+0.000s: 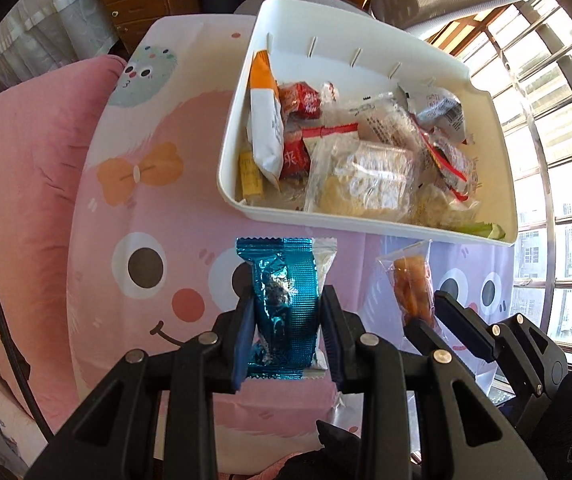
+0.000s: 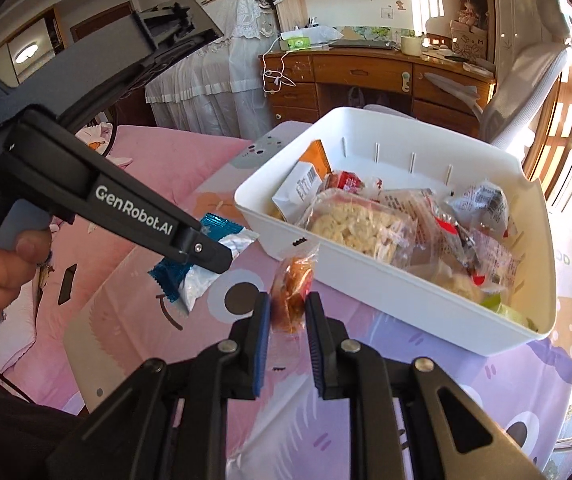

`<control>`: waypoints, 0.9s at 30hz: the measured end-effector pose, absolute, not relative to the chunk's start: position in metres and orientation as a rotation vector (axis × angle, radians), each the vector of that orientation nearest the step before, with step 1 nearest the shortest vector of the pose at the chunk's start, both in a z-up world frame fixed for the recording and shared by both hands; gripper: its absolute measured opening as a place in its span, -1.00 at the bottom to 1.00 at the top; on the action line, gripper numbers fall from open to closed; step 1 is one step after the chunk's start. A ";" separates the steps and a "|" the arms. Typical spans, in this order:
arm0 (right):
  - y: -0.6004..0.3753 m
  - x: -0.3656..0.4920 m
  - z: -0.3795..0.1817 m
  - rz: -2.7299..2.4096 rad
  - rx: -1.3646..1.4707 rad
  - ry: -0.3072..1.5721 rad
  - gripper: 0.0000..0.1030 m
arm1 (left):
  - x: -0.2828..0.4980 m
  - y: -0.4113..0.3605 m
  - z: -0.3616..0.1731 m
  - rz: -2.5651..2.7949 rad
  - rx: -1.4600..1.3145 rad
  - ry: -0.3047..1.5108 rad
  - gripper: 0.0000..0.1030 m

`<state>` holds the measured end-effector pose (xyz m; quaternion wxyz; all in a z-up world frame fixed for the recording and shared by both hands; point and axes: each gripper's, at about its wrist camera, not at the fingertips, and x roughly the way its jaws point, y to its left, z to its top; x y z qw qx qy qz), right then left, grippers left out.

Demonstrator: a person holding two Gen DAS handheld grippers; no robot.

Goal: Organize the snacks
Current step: 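Lift both held snacks and carry them over the white basket, then open both tools to drop the snacks into the basket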

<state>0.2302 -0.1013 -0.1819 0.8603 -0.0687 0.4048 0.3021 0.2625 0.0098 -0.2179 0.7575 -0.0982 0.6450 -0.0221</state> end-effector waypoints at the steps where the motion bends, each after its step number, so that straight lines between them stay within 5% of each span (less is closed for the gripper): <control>1: -0.100 0.228 -0.175 0.629 -0.144 0.832 -0.66 | 0.266 0.011 -0.213 -0.054 -0.222 1.387 -0.42; 14: -0.129 0.259 -0.147 0.445 -0.115 0.721 -0.66 | 0.325 0.032 -0.163 -0.135 -0.297 1.161 -0.42; 16: -0.133 0.266 -0.146 0.412 -0.112 0.725 -0.65 | 0.330 0.030 -0.160 -0.143 -0.291 1.144 -0.31; 18: -0.137 0.269 -0.145 0.384 -0.112 0.734 -0.61 | 0.332 0.028 -0.158 -0.148 -0.292 1.131 0.08; 27: -0.141 0.257 -0.146 0.304 -0.075 0.797 -0.31 | 0.304 0.035 -0.153 -0.168 -0.279 1.119 0.33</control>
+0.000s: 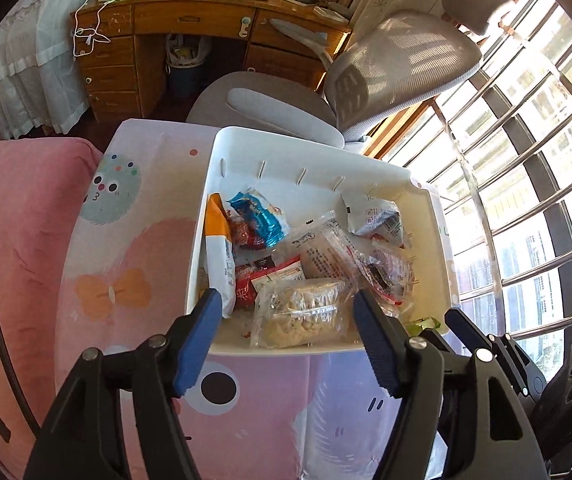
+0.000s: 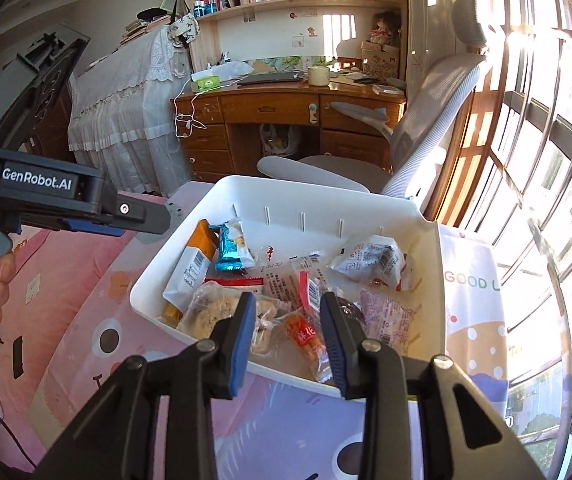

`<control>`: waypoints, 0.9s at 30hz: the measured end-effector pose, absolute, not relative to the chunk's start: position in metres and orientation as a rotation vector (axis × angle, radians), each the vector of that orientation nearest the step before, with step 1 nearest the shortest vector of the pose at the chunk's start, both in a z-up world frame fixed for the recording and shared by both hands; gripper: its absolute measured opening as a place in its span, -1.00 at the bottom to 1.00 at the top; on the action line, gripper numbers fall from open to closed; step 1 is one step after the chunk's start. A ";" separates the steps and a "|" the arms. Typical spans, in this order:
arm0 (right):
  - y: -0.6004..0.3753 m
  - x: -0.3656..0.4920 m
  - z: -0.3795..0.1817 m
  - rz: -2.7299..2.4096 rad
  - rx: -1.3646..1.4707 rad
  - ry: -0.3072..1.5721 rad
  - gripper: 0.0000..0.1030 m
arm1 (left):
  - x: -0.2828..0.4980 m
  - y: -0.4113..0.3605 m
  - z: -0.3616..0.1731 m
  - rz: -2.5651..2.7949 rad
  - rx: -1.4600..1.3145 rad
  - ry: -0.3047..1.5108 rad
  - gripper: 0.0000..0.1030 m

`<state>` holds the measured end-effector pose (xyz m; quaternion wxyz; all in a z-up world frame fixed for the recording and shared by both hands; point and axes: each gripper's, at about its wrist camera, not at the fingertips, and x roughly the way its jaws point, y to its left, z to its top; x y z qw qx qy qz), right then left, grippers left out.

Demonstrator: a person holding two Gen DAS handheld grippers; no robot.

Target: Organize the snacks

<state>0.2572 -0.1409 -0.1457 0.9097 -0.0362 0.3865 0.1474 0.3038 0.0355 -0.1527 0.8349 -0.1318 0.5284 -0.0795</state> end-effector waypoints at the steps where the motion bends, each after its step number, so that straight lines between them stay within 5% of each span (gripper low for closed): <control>1: -0.142 0.254 -0.146 0.293 -0.058 0.808 -0.29 | 0.298 0.038 -0.153 -0.163 -0.278 1.120 0.35; 6: -0.144 0.224 -0.144 0.248 0.036 0.863 0.03 | 0.256 0.052 -0.154 -0.177 -0.294 1.140 0.45; 18: -0.134 0.102 -0.136 0.163 0.100 0.989 0.46 | 0.123 0.067 -0.139 -0.253 -0.227 1.119 0.49; 27: -0.134 0.055 -0.123 0.139 0.105 1.063 0.56 | 0.070 0.048 -0.094 -0.316 -0.156 1.009 0.49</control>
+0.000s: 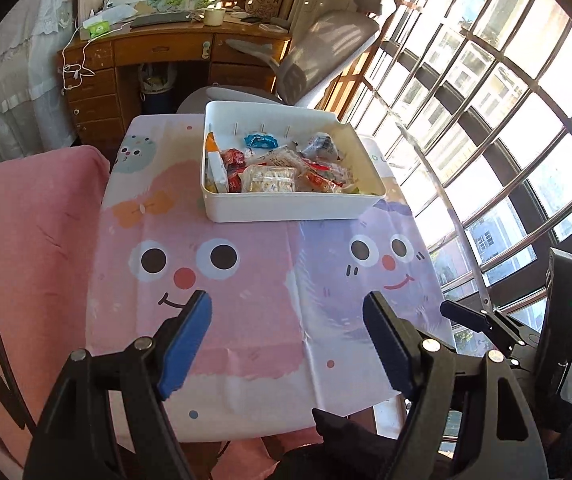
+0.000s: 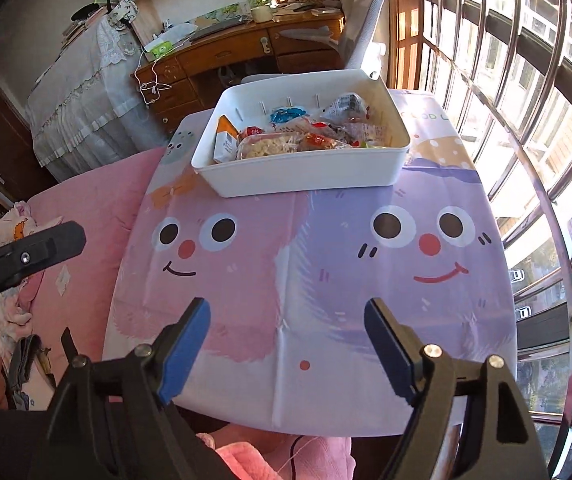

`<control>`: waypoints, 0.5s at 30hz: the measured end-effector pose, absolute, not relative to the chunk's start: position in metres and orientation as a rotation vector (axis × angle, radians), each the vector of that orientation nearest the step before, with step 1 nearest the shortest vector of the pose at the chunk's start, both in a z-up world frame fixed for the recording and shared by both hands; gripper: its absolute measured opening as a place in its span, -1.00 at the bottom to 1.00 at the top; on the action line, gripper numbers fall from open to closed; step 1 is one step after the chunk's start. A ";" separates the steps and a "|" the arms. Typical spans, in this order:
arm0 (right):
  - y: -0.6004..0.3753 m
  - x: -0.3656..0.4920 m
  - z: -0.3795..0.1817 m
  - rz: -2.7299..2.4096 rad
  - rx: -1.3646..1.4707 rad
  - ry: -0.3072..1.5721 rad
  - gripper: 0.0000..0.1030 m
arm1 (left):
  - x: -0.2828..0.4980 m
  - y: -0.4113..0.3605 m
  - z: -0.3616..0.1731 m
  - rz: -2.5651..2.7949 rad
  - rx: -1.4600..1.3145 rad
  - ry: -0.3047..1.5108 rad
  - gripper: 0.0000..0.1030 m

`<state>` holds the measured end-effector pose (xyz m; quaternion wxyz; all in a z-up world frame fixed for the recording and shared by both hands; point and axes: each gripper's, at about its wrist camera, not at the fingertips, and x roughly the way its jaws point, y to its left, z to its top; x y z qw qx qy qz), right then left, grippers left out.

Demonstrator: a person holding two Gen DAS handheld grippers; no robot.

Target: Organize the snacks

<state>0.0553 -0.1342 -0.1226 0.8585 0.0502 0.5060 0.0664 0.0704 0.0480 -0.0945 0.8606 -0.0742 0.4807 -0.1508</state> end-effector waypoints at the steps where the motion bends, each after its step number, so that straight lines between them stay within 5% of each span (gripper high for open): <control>1: -0.136 0.053 -0.117 0.134 0.094 1.064 0.56 | 0.067 0.045 -0.088 -0.315 -0.155 0.997 0.49; 9: -0.168 0.035 -0.060 0.127 0.089 1.059 0.63 | 0.048 0.019 -0.050 -0.268 -0.185 0.963 0.94; 15: -0.193 0.018 -0.032 0.141 0.122 1.042 0.73 | 0.029 -0.008 -0.029 -0.186 -0.131 0.931 0.99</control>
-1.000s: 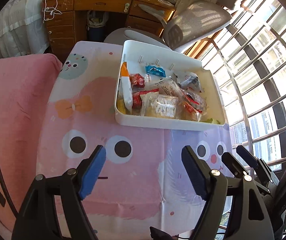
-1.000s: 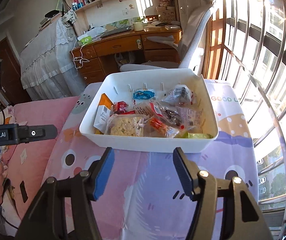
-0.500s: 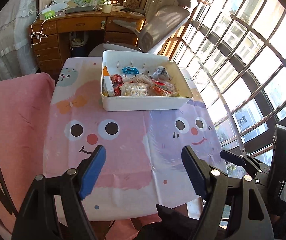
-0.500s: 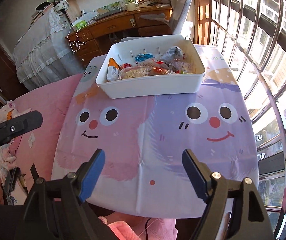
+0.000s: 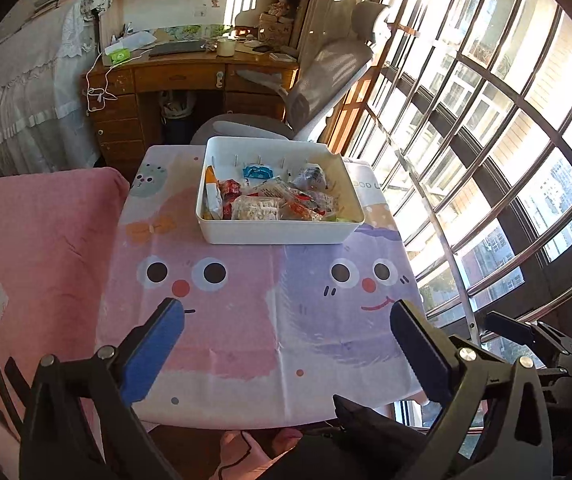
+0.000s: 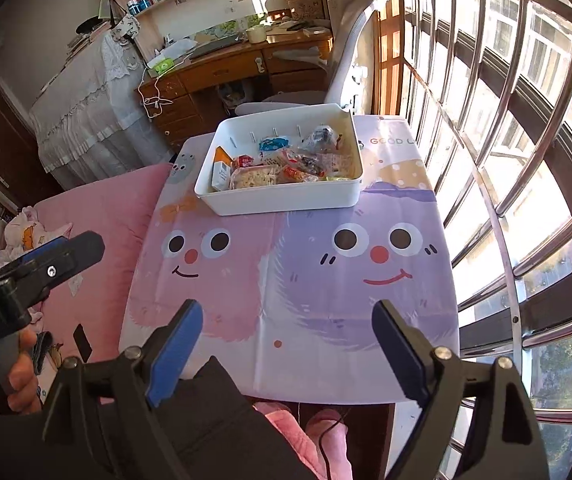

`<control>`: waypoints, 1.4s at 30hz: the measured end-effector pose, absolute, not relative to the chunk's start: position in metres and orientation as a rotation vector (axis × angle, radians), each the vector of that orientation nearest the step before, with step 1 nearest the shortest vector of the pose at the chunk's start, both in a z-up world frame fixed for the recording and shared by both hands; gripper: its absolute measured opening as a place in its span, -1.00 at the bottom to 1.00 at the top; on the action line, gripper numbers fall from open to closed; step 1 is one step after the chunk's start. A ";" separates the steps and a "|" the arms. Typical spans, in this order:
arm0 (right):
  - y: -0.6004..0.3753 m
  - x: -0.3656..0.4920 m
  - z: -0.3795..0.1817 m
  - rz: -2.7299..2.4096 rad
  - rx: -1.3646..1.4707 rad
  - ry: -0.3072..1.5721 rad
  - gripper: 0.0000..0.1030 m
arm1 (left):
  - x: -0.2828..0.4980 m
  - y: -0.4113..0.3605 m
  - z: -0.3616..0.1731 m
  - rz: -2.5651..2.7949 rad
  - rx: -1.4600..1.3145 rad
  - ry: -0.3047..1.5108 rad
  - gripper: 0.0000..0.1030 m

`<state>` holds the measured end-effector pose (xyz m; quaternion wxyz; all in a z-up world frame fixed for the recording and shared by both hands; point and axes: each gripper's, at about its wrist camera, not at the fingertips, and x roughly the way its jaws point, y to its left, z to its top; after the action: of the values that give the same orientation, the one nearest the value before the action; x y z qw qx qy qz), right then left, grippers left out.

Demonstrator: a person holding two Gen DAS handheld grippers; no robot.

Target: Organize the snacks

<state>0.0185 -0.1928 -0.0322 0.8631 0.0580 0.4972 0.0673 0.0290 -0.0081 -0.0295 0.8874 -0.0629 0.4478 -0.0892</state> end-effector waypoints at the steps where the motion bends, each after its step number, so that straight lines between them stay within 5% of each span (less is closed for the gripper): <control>1: -0.195 0.016 -0.031 0.134 0.127 1.045 0.74 | 0.025 -0.012 -0.027 -0.169 -0.116 0.924 0.99; 15: -0.191 -0.009 -0.039 0.091 0.102 0.997 0.94 | 0.005 -0.022 -0.029 -0.008 -0.021 0.897 0.99; 42: -0.180 0.020 -0.051 0.046 0.126 1.015 0.95 | 0.029 -0.015 -0.037 0.011 0.006 0.905 0.99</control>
<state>0.0198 -0.1801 -0.0508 0.8719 0.0603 0.4854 0.0220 0.0288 -0.0149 -0.0374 0.8993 0.0027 0.4372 0.0054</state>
